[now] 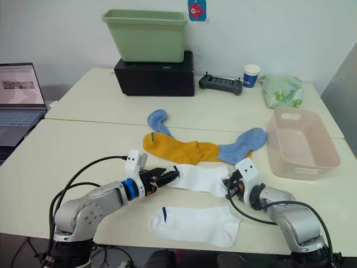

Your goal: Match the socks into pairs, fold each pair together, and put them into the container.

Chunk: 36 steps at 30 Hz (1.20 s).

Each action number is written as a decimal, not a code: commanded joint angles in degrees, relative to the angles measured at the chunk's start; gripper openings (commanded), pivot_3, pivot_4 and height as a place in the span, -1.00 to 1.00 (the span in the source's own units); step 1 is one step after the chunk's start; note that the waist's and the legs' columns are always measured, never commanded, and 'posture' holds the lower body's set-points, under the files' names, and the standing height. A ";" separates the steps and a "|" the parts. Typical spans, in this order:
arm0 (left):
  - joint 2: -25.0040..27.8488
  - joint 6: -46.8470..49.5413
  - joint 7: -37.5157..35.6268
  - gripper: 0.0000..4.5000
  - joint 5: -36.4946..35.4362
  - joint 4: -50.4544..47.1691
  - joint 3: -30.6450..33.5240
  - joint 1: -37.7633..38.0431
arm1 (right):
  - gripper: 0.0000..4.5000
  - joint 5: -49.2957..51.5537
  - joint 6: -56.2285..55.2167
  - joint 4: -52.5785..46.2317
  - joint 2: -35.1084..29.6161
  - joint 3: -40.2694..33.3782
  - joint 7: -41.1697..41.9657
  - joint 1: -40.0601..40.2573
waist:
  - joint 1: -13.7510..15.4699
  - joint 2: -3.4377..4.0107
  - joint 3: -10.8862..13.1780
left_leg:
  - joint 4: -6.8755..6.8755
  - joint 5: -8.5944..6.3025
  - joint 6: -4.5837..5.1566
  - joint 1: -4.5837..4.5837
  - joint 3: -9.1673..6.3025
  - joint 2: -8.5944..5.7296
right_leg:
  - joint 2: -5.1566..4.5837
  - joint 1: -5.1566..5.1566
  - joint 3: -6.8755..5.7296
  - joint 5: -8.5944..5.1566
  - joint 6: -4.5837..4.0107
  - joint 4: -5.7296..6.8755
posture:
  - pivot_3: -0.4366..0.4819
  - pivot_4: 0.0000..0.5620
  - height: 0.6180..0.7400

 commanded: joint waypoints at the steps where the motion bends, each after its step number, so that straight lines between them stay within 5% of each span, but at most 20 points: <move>1: -0.05 0.24 0.93 0.66 2.14 2.55 -1.46 -0.73 | -1.00 0.11 -0.74 -2.44 -0.66 -0.31 0.11 -0.01 | 0.10 0.06 -0.04 | 0.00 0.00 0.00 0.00 -0.02 0.00 | 0.00 0.00 -0.02 0.00 0.00 0.00 | -0.05 -0.47 0.66; 4: -0.37 1.52 0.79 0.41 1.40 2.96 -1.34 -0.90 | -1.00 0.19 -0.69 -2.69 -0.91 -0.57 0.07 0.26 | 0.09 0.10 -0.07 | 0.02 0.01 0.01 0.05 -0.01 -0.01 | -0.01 0.05 0.00 0.00 0.03 0.02 | -0.05 -0.47 0.66; 14: -1.63 1.44 -0.38 -0.95 -1.03 -1.08 0.71 0.98 | -1.00 0.83 -1.34 -2.60 -0.23 -1.75 -0.31 0.13 | 0.10 0.09 -0.07 | -0.01 0.01 0.02 0.04 0.01 -0.01 | -0.02 0.05 0.00 0.01 0.03 -0.02 | -0.05 -0.47 0.66; 21: -1.56 2.86 -0.64 -0.99 -7.82 -7.90 6.50 2.96 | -1.00 7.00 1.95 -7.78 0.14 -6.63 1.08 -0.86 | 0.09 0.09 -0.06 | 0.00 0.01 0.02 -0.02 0.00 0.00 | -0.01 -0.01 -0.01 0.01 0.04 -0.01 | -0.05 -0.47 0.66; 31: 13.95 14.83 5.07 -0.99 -50.07 -18.54 20.35 13.12 | -1.00 38.43 20.94 -25.34 -5.49 -24.43 -1.10 5.93 | 0.04 0.09 -0.06 | -0.03 0.01 0.02 -0.15 -0.04 0.04 | -0.09 -0.05 -0.11 -0.02 0.07 -0.06 | -0.05 -0.47 0.66; 36: 19.57 11.27 7.98 -0.99 -54.14 -23.69 17.33 22.95 | -1.00 46.63 19.74 -29.33 -11.02 -26.68 -3.93 15.33 | 0.09 0.08 -0.06 | -0.01 0.01 0.02 -0.11 -0.02 0.02 | -0.18 -0.05 -0.06 -0.10 0.09 -0.06 | -0.05 -0.47 0.66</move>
